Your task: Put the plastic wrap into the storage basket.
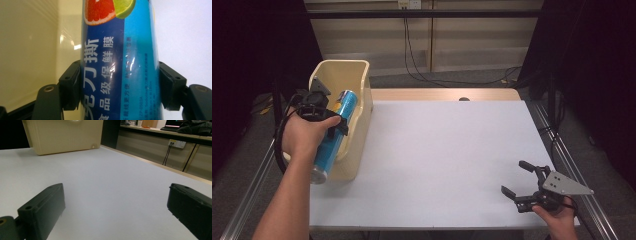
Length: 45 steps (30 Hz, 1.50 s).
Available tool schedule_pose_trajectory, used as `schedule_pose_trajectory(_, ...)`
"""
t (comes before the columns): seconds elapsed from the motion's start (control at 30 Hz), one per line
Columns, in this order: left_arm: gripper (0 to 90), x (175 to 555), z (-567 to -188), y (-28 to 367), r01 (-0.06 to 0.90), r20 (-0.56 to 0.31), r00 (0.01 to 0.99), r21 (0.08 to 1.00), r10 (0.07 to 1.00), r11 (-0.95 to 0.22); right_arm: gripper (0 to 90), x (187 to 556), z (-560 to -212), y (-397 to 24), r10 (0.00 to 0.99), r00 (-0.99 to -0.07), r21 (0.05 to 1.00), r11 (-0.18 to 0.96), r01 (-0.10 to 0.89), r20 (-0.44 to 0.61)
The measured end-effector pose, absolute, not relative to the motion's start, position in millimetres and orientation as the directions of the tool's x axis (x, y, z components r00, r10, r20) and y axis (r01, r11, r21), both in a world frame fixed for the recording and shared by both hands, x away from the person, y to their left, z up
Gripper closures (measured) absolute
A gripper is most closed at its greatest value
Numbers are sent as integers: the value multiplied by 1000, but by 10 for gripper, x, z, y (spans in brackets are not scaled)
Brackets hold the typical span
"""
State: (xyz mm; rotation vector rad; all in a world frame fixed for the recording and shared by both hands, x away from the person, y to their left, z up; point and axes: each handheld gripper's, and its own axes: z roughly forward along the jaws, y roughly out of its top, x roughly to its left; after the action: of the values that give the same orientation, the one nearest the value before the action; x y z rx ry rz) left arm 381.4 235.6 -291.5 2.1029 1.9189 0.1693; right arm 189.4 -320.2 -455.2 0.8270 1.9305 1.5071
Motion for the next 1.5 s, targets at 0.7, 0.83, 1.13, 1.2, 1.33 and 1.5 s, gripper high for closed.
schedule_pose_trajectory(0.7, 306, 3888, -2858, 2396, 979, -181, 77, 198, 980, -41, 10, 1892, -4546, -3213, 753, -656, 975, 179, 133, -48)
schedule_pose_trajectory(0.83, 336, 3859, -2620, 2398, 968, -247, 88, 249, 965, -24, 10, 1893, -4544, -3213, 754, -655, 975, 179, 133, -49)
schedule_pose_trajectory(1.13, 282, 3842, -2458, 2245, 961, -234, 120, 271, 965, -54, 11, 1886, -4535, -3209, 751, -658, 976, 179, 125, -54)
schedule_pose_trajectory(1.2, 276, 3842, -2435, 2223, 959, -235, 129, 278, 963, -61, 10, 1887, -4535, -3214, 753, -656, 976, 175, 129, -48)
schedule_pose_trajectory(1.33, 248, 3840, -2421, 2180, 954, -241, 148, 291, 959, -74, 10, 1894, -4537, -3213, 753, -656, 975, 179, 128, -52)
schedule_pose_trajectory(1.5, 212, 3832, -2429, 2104, 951, -250, 175, 294, 952, -98, 10, 1893, -4536, -3206, 753, -656, 976, 179, 126, -53)
